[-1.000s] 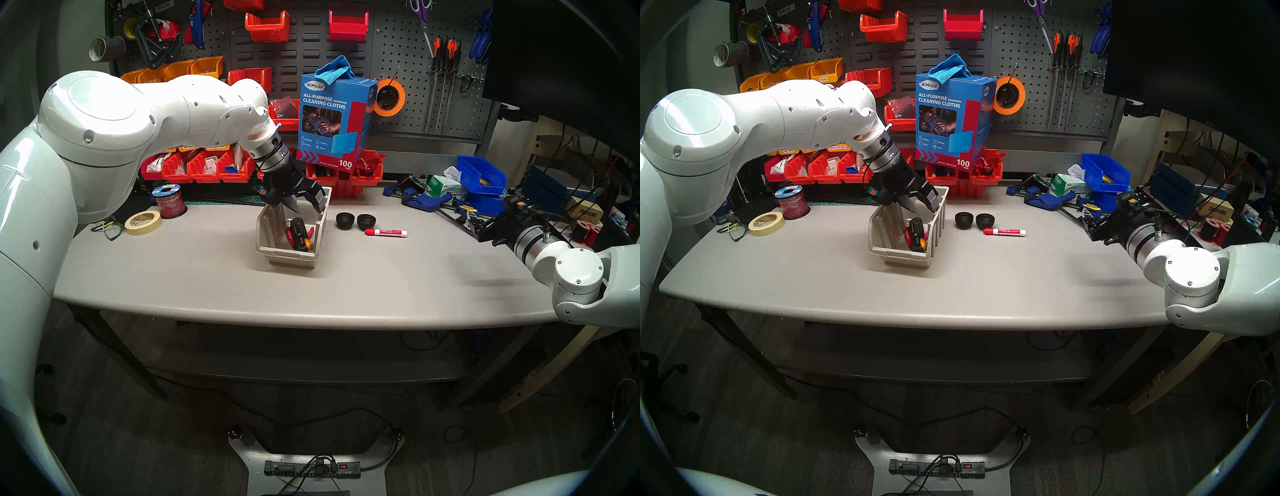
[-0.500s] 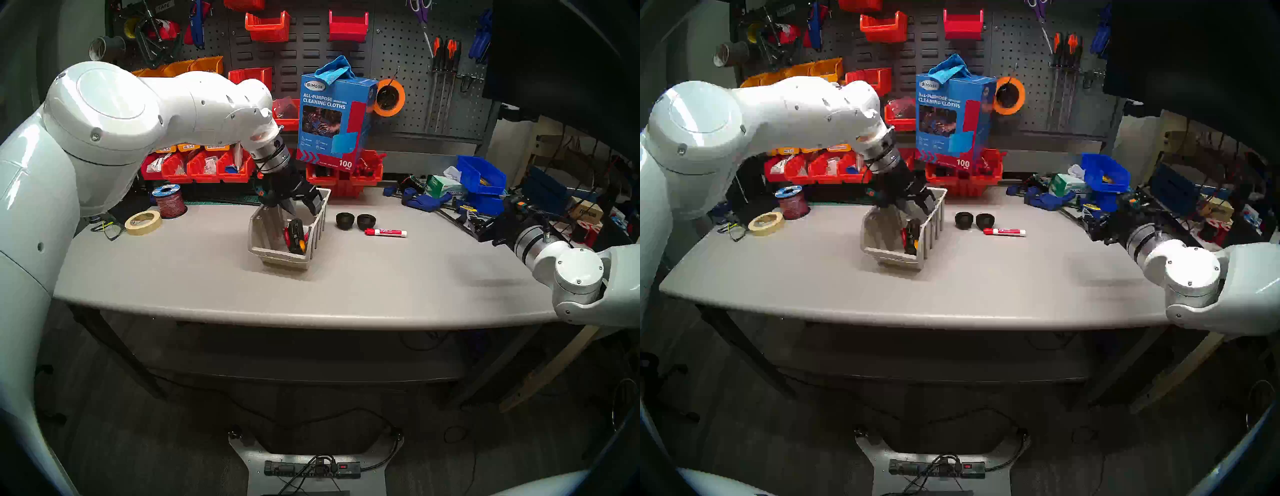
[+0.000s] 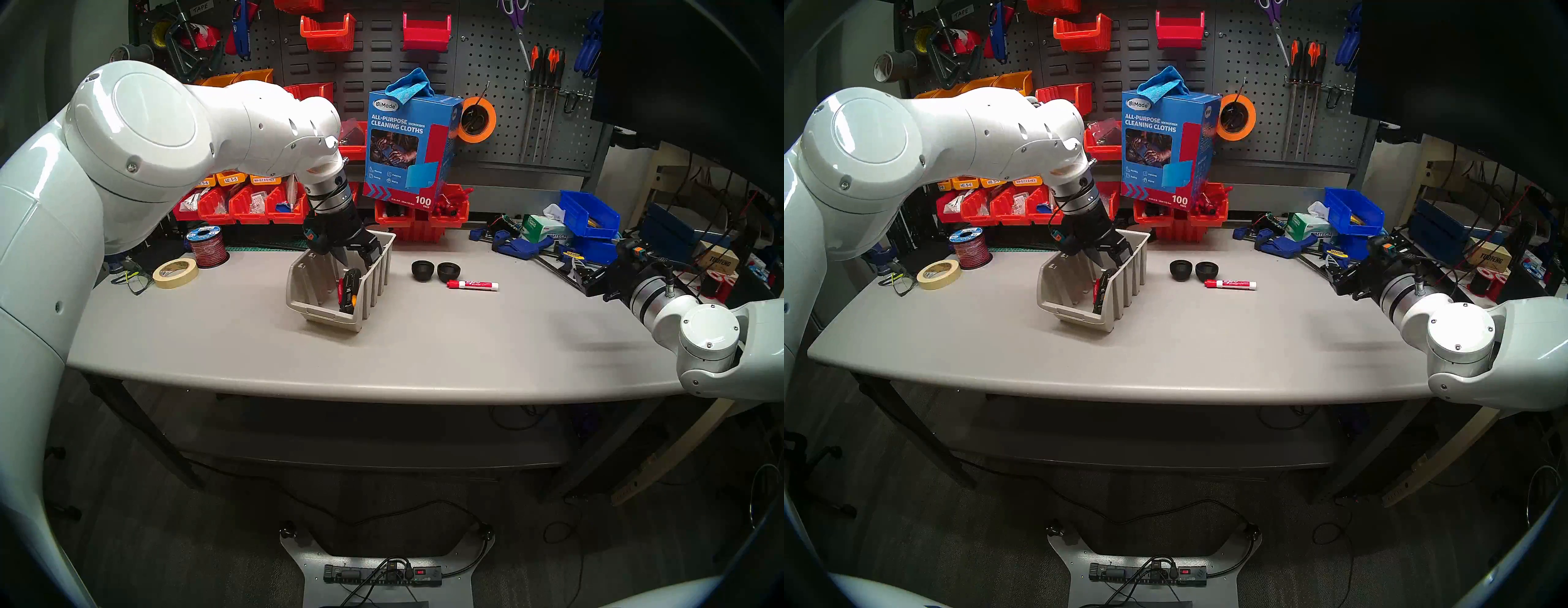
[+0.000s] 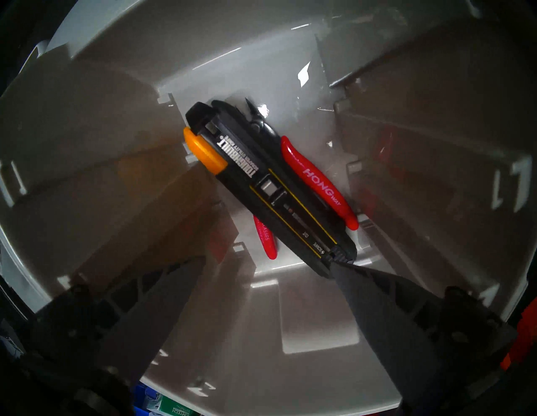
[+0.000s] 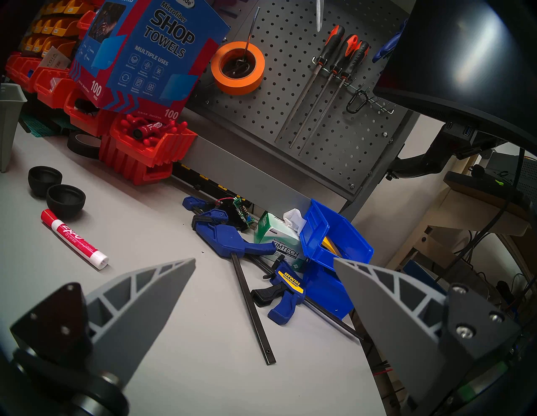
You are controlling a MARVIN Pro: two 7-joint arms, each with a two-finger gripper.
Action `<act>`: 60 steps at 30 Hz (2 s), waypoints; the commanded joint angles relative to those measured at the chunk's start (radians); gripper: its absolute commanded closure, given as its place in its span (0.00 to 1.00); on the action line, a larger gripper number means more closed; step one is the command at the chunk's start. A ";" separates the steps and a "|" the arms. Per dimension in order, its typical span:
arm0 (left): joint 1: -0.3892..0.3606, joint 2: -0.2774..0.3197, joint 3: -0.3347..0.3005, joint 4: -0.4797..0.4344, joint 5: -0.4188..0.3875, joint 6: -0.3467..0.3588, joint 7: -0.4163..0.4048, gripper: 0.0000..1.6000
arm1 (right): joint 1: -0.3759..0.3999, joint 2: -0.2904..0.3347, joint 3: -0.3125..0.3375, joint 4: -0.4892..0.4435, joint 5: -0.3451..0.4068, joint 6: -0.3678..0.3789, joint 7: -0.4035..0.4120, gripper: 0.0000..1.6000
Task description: Take out tools from the storage box
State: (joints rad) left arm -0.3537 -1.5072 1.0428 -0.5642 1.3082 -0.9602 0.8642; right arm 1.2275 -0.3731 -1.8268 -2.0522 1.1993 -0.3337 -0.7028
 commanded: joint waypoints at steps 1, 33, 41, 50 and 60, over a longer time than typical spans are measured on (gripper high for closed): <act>0.068 -0.020 0.073 -0.035 0.017 0.000 -0.002 0.00 | 0.010 -0.002 0.007 0.001 0.001 -0.003 -0.003 0.00; 0.027 -0.090 0.237 -0.119 0.000 0.000 0.069 0.00 | 0.010 -0.010 0.003 0.000 0.006 -0.009 -0.004 0.00; -0.027 -0.091 0.287 -0.163 0.009 0.000 0.075 0.00 | 0.010 -0.012 0.002 0.000 0.007 -0.011 -0.004 0.00; -0.048 -0.127 0.335 -0.230 0.017 0.000 0.094 0.00 | 0.010 -0.014 0.002 -0.001 0.008 -0.012 -0.005 0.00; -0.070 -0.152 0.353 -0.256 0.003 0.000 0.107 1.00 | 0.010 -0.016 0.001 -0.001 0.010 -0.014 -0.006 0.00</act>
State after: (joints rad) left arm -0.4205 -1.6395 1.3834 -0.7801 1.3296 -0.9609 0.8677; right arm 1.2275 -0.3873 -1.8327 -2.0552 1.2084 -0.3453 -0.7046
